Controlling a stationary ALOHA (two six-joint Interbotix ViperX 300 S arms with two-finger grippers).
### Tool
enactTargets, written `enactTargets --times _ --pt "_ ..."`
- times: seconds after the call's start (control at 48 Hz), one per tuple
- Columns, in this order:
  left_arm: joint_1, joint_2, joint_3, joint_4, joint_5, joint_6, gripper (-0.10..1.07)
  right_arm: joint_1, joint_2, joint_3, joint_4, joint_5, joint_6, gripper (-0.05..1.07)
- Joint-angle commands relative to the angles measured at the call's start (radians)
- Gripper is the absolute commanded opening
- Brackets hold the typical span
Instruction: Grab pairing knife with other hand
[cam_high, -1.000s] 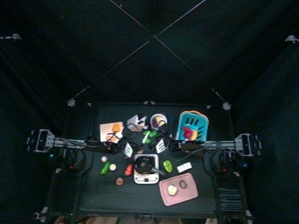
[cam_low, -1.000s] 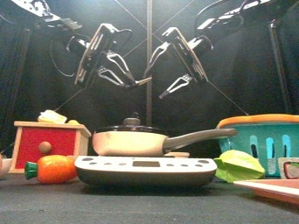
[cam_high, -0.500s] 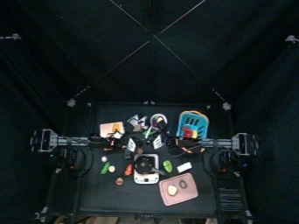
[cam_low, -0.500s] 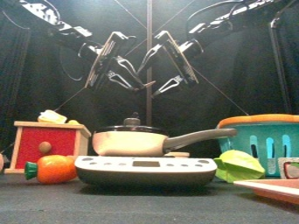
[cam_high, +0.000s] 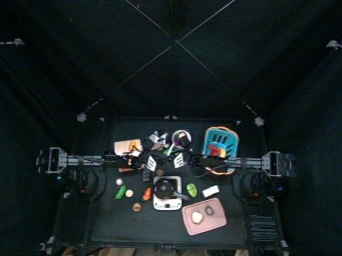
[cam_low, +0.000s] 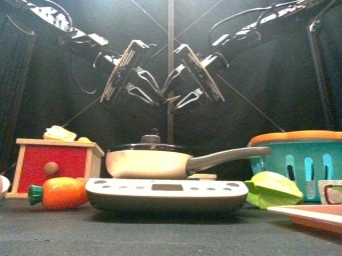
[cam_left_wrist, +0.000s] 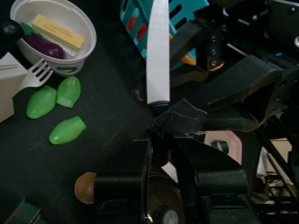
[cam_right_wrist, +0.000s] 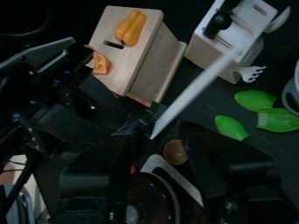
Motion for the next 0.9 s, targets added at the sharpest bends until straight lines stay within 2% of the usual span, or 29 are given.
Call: enactTargets --times 0.0,0.333,0.438,0.562,0.667,0.875 --pt "0.018 -0.006 -0.032 0.002 -0.006 0.000 0.53 -0.002 -0.014 -0.021 0.005 0.000 -0.002 0.73" --pt "0.021 -0.003 -0.025 0.003 -0.011 0.002 0.56 -0.003 -0.015 -0.018 0.018 0.003 -0.005 0.57" --pt "0.017 0.000 -0.009 0.009 -0.041 0.005 0.62 -0.011 -0.020 -0.011 0.014 0.008 -0.005 0.56" --pt "0.020 -0.005 0.015 0.017 -0.109 0.006 0.77 -0.012 -0.025 0.000 0.014 0.009 -0.012 0.55" --pt "0.021 -0.021 0.037 0.018 -0.127 0.008 0.88 -0.012 -0.037 0.017 0.012 0.008 -0.015 0.55" --pt "0.028 -0.092 0.092 0.020 -0.129 0.011 0.91 -0.009 -0.087 0.080 -0.008 0.009 -0.014 0.55"
